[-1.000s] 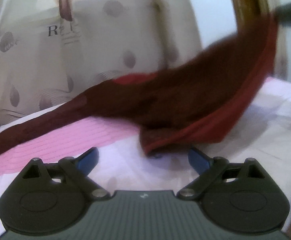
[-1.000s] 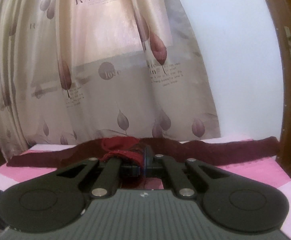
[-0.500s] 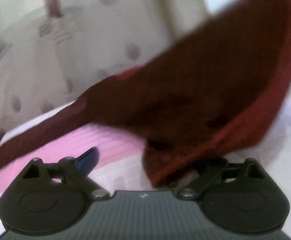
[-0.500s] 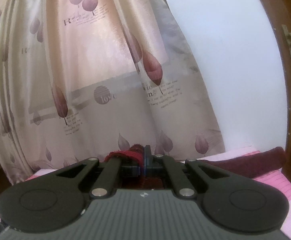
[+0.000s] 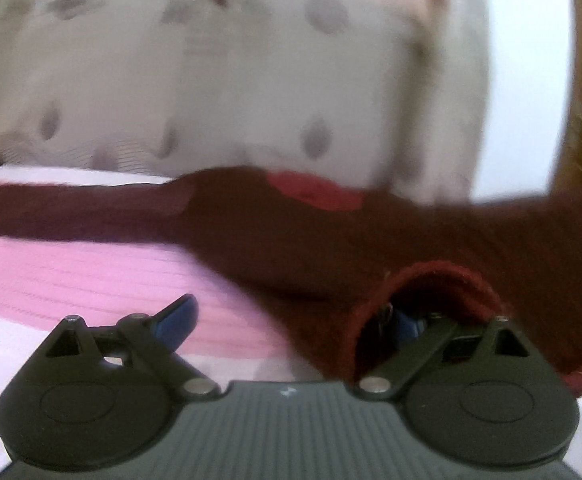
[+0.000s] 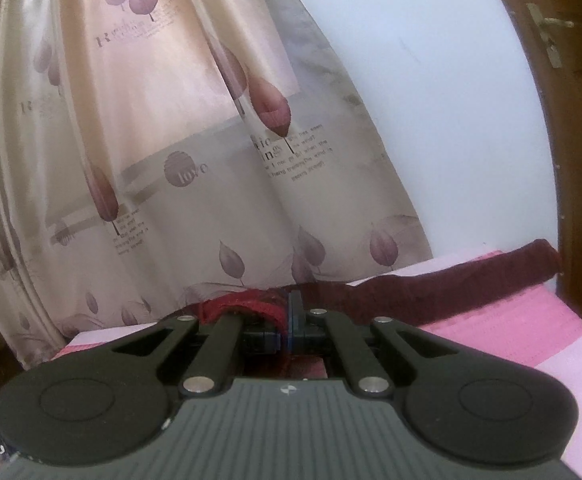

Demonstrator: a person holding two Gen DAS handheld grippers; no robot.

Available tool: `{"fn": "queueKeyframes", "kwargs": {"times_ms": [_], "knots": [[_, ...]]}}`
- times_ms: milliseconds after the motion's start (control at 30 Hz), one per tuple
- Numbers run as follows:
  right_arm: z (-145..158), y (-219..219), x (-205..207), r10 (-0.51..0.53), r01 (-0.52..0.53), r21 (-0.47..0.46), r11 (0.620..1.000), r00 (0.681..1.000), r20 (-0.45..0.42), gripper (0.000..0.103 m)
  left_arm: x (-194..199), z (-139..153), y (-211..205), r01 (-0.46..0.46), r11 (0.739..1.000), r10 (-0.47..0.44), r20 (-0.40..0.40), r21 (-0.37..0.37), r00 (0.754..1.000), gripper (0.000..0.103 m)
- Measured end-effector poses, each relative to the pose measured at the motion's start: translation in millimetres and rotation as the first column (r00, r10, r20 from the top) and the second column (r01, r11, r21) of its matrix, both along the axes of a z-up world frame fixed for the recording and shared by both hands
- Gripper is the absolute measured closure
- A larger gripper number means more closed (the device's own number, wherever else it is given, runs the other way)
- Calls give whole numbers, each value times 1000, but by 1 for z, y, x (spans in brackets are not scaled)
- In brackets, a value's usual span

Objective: Fold small clothes

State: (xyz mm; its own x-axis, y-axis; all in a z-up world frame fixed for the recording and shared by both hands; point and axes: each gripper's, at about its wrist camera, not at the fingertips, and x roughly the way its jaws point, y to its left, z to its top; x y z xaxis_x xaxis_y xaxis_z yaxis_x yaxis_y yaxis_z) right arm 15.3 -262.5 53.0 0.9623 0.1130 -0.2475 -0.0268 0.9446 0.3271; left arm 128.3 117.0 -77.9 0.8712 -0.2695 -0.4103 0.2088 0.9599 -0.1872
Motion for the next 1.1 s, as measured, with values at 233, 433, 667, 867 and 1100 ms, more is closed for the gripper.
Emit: {"fn": "queueKeyframes", "kwargs": {"times_ms": [233, 433, 667, 867, 1100], "knots": [[-3, 0, -3, -3, 3, 18, 1000, 1000, -9, 99, -11, 0, -4, 10, 1000, -9, 62, -14, 998, 86], [-4, -1, -17, -1, 2, 44, 999, 1000, -16, 99, -66, 44, 42, -234, 947, 266, 125, -222, 956, 91], [-15, 12, -62, 77, -65, 138, 988, 994, -77, 99, -179, 40, 77, -428, 864, 447, 12, -267, 894, 91], [-71, 33, -99, 94, -69, 98, 993, 958, -273, 99, -219, -20, 74, -470, 875, 459, -109, -115, 882, 90], [-76, 30, -118, 51, -22, 114, 993, 965, -256, 99, -248, 35, 91, -520, 829, 549, 126, -206, 826, 90]]}}
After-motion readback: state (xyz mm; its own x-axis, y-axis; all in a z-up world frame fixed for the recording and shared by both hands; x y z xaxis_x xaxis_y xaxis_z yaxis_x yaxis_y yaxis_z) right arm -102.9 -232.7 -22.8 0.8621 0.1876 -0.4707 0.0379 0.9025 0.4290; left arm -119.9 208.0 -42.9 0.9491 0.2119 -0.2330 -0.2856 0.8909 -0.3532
